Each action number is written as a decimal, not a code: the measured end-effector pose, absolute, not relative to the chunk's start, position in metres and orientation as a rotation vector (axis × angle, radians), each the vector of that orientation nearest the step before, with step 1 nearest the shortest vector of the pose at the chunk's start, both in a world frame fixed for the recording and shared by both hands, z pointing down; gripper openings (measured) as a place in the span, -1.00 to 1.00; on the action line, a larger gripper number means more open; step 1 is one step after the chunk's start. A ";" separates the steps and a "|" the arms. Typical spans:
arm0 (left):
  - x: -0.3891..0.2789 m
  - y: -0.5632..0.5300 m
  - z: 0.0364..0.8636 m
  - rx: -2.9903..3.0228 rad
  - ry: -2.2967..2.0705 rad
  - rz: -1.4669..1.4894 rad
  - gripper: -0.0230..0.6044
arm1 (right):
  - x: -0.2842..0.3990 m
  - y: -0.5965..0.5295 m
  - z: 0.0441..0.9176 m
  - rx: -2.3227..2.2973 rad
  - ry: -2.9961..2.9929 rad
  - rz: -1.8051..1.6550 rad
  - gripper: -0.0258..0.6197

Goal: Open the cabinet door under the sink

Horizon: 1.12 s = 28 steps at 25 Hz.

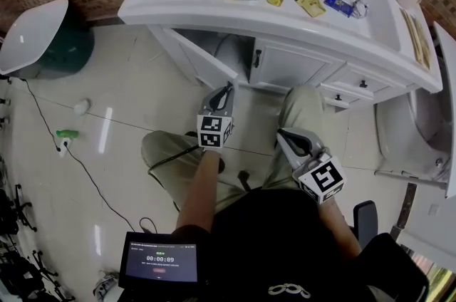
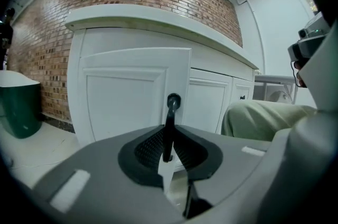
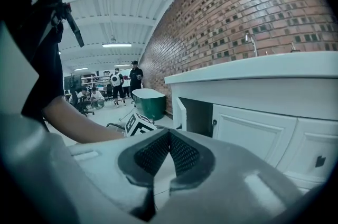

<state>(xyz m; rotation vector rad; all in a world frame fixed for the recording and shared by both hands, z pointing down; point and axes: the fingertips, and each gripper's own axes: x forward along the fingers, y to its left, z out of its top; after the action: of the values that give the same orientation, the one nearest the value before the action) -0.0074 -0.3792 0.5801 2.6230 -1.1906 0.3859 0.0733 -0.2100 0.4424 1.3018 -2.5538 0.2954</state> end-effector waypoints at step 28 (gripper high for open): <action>-0.153 -0.341 0.582 2.437 -1.472 0.325 -0.75 | -0.041 -0.204 0.444 0.972 -2.679 0.238 -0.95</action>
<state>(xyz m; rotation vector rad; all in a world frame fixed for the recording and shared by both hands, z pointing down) -0.1533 -0.3405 0.5817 2.4372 -1.4722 0.3252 -0.0409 -0.2038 0.4440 0.9718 -2.6786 0.2379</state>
